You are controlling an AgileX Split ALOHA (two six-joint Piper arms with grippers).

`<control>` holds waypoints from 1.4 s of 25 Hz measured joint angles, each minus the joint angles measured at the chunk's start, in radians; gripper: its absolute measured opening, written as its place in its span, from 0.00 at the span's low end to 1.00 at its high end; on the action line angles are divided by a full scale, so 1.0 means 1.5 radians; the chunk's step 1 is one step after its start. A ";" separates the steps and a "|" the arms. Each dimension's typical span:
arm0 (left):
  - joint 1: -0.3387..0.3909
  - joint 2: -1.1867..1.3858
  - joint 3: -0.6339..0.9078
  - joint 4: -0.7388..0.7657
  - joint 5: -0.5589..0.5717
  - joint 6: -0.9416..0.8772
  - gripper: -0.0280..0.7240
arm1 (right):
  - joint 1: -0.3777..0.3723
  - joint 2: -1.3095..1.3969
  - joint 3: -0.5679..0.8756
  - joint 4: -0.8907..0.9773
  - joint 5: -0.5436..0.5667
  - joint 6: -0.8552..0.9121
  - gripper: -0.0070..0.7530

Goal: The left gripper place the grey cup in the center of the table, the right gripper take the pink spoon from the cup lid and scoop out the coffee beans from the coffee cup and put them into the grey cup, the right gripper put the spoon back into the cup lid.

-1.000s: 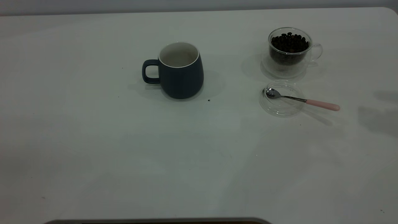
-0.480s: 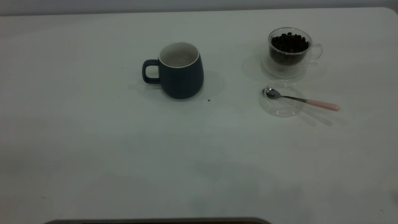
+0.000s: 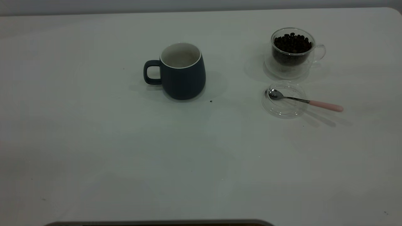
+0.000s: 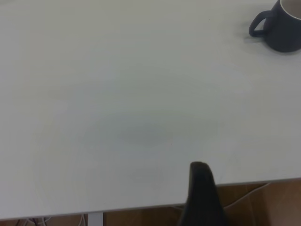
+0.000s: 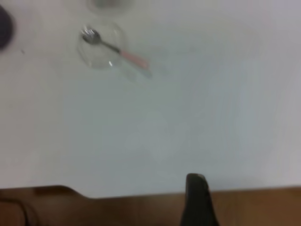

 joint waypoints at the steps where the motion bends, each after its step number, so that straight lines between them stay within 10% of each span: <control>1: 0.000 0.000 0.000 0.000 0.000 0.000 0.82 | 0.010 -0.025 0.002 0.000 0.001 -0.001 0.79; 14: 0.000 0.000 0.000 0.000 0.000 0.000 0.82 | 0.169 -0.178 0.067 -0.039 -0.017 -0.001 0.79; 35: 0.000 0.000 0.000 0.000 0.000 0.000 0.82 | 0.175 -0.270 0.099 -0.056 -0.031 -0.003 0.79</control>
